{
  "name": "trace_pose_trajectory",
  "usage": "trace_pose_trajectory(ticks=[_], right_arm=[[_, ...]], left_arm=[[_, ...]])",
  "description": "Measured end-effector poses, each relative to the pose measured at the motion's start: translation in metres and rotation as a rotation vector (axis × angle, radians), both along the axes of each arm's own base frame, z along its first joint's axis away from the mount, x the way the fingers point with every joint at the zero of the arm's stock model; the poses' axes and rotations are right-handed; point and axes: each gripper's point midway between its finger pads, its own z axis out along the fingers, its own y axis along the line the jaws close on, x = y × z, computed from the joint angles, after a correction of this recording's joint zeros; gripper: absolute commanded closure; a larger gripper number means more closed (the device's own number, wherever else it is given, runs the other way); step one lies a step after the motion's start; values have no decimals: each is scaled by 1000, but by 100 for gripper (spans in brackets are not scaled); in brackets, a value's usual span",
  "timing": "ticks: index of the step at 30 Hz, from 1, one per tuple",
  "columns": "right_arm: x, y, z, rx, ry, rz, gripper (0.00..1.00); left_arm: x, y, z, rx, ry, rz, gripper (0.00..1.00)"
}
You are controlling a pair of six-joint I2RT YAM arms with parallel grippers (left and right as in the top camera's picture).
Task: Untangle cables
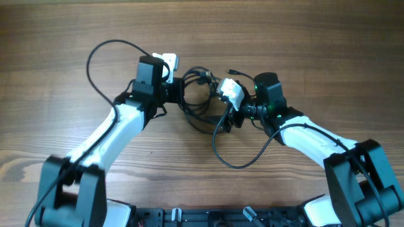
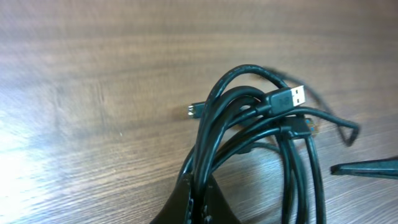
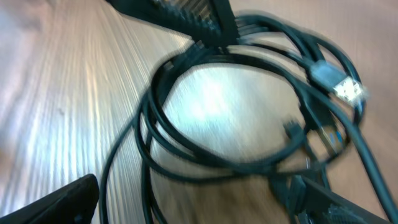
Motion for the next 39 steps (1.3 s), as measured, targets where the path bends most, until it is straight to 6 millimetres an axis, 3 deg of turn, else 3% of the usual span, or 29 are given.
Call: trace_pose_trajectory(ticks=[2,5,11,14,17,20,23,24,25,26,27,28,35,36,37,38,39], right_arm=[[-1,9,18,70,-47,47,0],[-2,16,38,137,-100,91,0],[-13,23,56,211,-140,187,0],[-21,24,52,206,-137,227,0],[-22,21,41,172,-97,211,1],[-18,16,27,120,-59,161,0],[-15,14,24,101,-57,139,3],[-15,14,23,100,-57,137,9],[-14,13,23,97,-57,134,24],[-14,13,23,94,-60,132,48],[-14,13,22,92,-60,130,84],[-13,13,22,91,-65,131,96],[-9,11,22,84,-69,106,96],[-8,11,24,91,-69,102,96],[-6,13,28,108,-74,96,96],[-5,14,32,121,-82,91,96],[-2,15,37,139,-90,83,96]], left_arm=[[0,2,14,-3,-36,7,96],[0,3,21,-4,-51,11,96],[1,1,25,-45,-42,42,96],[3,-16,39,-105,-89,-27,96],[5,-46,63,-162,-194,-115,96],[-7,-82,77,-202,-250,-215,96],[-13,-97,84,-219,-276,-256,96],[-15,-100,85,-221,-277,-264,96],[-16,-102,85,-221,-276,-267,96],[-17,-102,85,-221,-276,-268,96],[-17,-102,85,-221,-276,-268,96],[-17,-102,85,-221,-276,-268,96],[-18,-103,85,-227,-272,-277,95],[-18,-103,85,-225,-274,-275,74],[-18,-103,87,-226,-279,-274,34],[-18,-102,88,-224,-284,-273,9],[-18,-102,88,-222,-283,-274,0]])
